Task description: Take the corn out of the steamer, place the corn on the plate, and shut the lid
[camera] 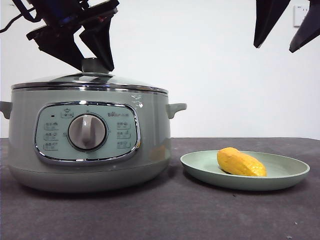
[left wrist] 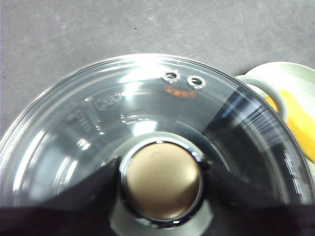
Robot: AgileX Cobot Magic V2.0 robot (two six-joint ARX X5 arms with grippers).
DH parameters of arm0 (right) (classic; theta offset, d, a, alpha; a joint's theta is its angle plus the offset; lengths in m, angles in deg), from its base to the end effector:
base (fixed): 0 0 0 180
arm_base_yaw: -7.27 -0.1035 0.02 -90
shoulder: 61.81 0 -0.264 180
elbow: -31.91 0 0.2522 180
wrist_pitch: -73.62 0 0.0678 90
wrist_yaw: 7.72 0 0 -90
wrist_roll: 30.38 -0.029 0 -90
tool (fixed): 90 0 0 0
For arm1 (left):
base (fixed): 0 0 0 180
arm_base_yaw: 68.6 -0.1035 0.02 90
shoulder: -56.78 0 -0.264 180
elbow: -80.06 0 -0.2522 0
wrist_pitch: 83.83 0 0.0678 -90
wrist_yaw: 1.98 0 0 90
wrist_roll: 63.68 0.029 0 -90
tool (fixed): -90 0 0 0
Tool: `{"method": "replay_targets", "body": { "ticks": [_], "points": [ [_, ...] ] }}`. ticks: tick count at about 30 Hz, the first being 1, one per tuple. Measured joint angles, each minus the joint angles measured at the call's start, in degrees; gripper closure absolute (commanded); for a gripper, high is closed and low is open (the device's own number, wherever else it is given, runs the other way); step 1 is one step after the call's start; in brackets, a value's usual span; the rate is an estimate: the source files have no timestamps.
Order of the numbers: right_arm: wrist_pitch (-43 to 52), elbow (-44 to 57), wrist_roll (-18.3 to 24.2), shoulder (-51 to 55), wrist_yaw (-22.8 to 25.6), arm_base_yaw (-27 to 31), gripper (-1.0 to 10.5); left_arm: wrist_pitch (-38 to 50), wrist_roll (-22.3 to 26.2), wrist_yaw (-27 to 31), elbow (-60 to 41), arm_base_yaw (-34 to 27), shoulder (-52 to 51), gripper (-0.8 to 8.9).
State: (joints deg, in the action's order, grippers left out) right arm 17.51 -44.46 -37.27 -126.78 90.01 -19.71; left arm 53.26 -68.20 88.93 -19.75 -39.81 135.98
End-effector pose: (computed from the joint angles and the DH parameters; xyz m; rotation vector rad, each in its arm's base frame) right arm 0.2015 0.0982 0.3246 -0.1203 0.7646 0.2727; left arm 0.2585 -0.1415 0.3025 0.1152 0.7310 -0.4356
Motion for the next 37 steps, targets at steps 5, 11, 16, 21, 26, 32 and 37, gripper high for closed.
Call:
{"method": "replay_targets", "body": {
  "ticks": [5, 11, 16, 21, 26, 32, 37],
  "points": [
    [0.0, 0.0, 0.0, 0.0, 0.0, 0.0, 6.0, -0.1, 0.0, 1.1, 0.0, 0.0, -0.8, 4.09],
    [0.0, 0.0, 0.7, 0.5, 0.0, 0.0, 6.0, -4.1, 0.0, 1.7, 0.0, 0.0, -10.6, 4.15],
    [0.3, 0.3, 0.9, 4.0, 0.0, 0.0, 6.1, -9.0, 0.2, 6.8, 0.0, 0.2, -19.9, 7.17],
    [6.1, 6.5, 0.9, 11.2, 0.0, -0.1, 9.1, -8.0, 0.5, 11.0, -5.5, 1.0, -29.2, 8.23],
    [13.6, 17.8, 0.9, 19.3, 0.0, -0.4, 9.6, -4.9, 0.5, 12.4, -18.1, 1.1, -39.7, 8.22],
    [22.8, 32.9, -1.7, 31.6, 0.0, -0.4, 9.6, 0.6, 0.4, 12.5, -33.2, 1.2, -54.7, 8.22],
    [22.6, 33.4, -2.3, 32.1, 1.5, -0.4, 9.4, -2.3, 0.4, 12.5, -33.4, 1.2, -54.9, 8.16]
  ]
}}
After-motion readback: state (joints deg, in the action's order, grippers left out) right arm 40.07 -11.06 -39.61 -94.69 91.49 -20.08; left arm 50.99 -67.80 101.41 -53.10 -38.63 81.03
